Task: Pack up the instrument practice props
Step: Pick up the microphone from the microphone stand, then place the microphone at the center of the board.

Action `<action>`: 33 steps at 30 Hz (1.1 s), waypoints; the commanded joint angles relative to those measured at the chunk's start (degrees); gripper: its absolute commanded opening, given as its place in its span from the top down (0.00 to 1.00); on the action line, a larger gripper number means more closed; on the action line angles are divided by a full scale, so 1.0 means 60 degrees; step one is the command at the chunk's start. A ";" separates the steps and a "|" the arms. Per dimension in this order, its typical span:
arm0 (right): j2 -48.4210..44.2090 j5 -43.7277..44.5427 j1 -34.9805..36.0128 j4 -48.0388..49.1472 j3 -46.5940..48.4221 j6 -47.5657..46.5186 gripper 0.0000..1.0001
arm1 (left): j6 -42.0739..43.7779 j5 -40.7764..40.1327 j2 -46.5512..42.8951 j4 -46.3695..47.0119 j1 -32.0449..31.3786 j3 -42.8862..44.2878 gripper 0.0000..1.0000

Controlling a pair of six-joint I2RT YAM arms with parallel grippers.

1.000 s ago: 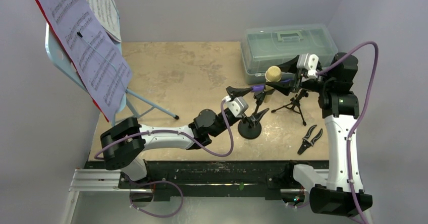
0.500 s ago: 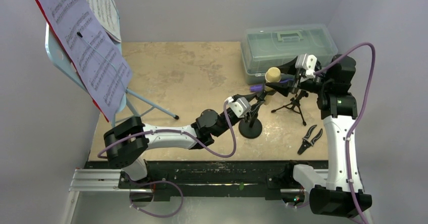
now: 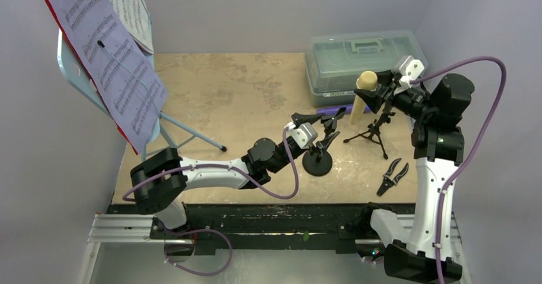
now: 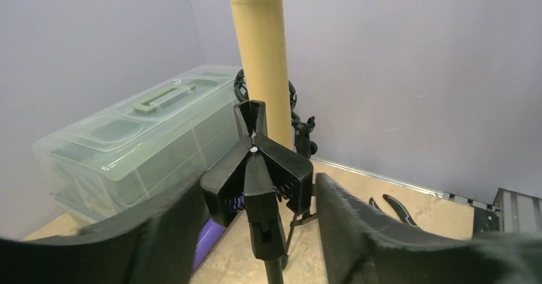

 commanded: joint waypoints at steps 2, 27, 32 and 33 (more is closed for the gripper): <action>0.0049 0.1381 -0.0053 0.1033 -0.0685 0.1402 0.86 | -0.0010 0.0284 -0.0625 -0.0355 -0.0010 0.0031 0.20; 0.1896 0.6092 0.1095 0.4788 -0.2869 0.4485 0.87 | -0.0795 -0.0633 -0.3741 -0.1859 0.0005 -0.3791 0.02; 0.2022 0.7605 0.1515 0.5741 -0.3524 0.6052 0.86 | -0.0973 -0.0969 -0.3880 -0.1973 0.0005 -0.4529 0.05; 0.2024 0.7811 0.1551 0.5906 -0.3659 0.6355 0.85 | -0.1017 -0.1023 -0.3841 -0.1941 0.0005 -0.4642 0.05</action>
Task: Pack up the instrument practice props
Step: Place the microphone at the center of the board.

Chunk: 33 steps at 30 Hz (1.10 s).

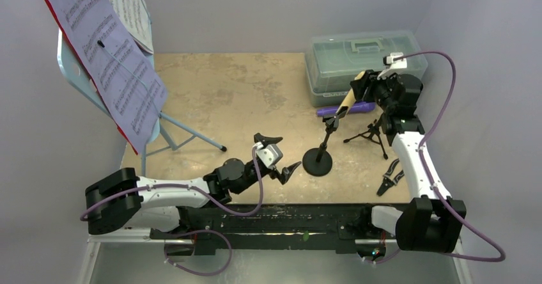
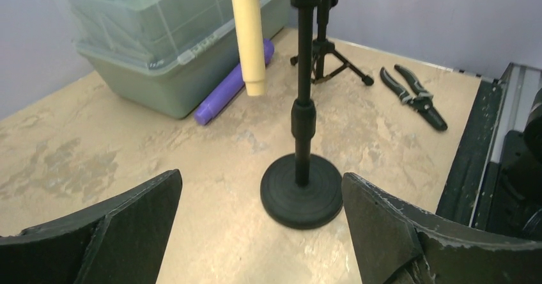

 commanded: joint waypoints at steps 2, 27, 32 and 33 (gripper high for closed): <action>0.0016 0.1785 0.0235 0.1804 -0.0611 0.2105 0.84 | -0.0429 -0.0546 -0.0046 0.0196 0.0005 -0.0645 0.06; 0.0230 0.3601 0.0625 0.2962 -0.1841 0.2934 0.69 | -0.0967 -0.0882 0.3687 0.2757 0.0997 -0.0338 0.20; 0.0395 0.3828 0.0740 0.3147 -0.1864 0.2614 0.64 | -0.1288 -0.0743 0.3872 0.2798 0.1103 -0.0378 0.21; 0.0431 0.3879 0.0734 0.3165 -0.1847 0.2546 0.61 | -0.1332 -0.0743 0.3873 0.2802 0.1116 -0.0416 0.21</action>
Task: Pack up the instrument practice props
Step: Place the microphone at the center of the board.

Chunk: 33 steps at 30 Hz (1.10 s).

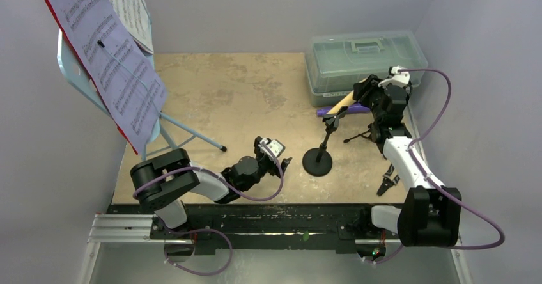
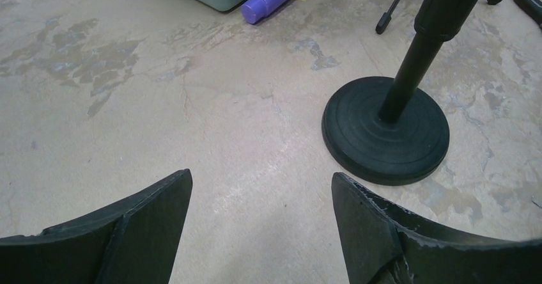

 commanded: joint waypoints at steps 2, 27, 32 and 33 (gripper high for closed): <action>0.0213 0.0636 0.0356 0.0712 0.0053 -0.0559 0.56 | -0.0577 0.0259 0.0064 0.0588 0.0050 0.0041 0.21; -0.1228 -0.2625 0.0547 -0.1617 0.1853 -0.3712 0.24 | -0.0781 0.1105 -0.0542 0.0223 0.0072 -0.0416 0.21; -0.1647 -0.4494 0.0532 -0.2385 0.1828 -0.5001 0.21 | -0.0878 0.1395 -0.0574 0.0036 0.0087 -0.0317 0.22; -0.1749 -0.4562 0.0519 -0.2473 0.1766 -0.5127 0.20 | -0.0910 0.1486 -0.0605 0.0032 0.0093 -0.0336 0.22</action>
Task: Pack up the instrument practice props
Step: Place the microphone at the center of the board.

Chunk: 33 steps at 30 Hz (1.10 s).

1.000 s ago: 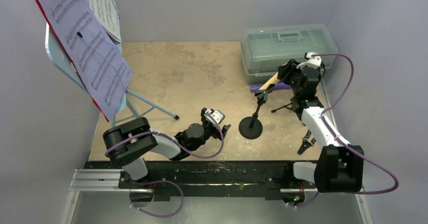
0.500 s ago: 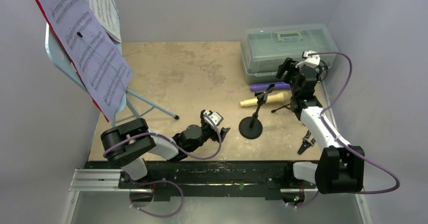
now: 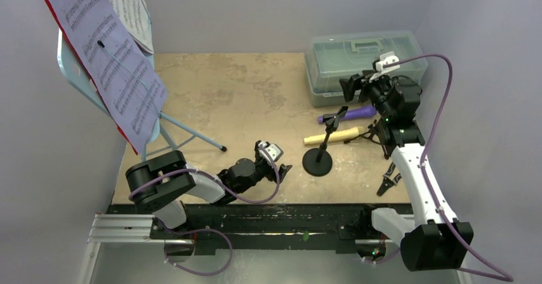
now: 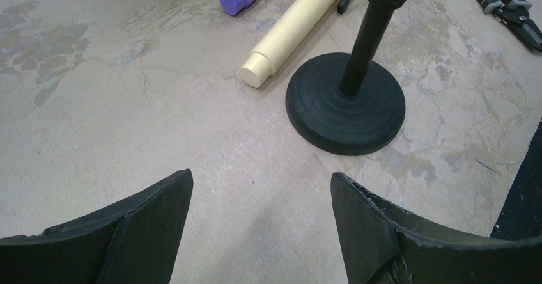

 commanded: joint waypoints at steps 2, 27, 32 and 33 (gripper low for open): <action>-0.0560 -0.2059 -0.0088 -0.1045 0.0024 -0.1593 0.18 | -0.0351 0.0736 -0.0364 0.0248 0.0104 0.0072 0.22; -0.1624 -0.2717 -0.2673 -0.1090 -0.1490 -0.1118 0.02 | 0.0774 0.4287 0.0621 0.1754 0.0342 0.1646 0.11; -0.2014 -0.3026 -0.2941 -0.1535 -0.1748 -0.1527 0.01 | 0.1620 0.4874 0.1598 0.2479 0.0347 0.2559 0.11; -0.2055 -0.3136 -0.3048 -0.1551 -0.1774 -0.1559 0.01 | 0.1647 0.5046 0.1820 0.2580 0.0347 0.2800 0.11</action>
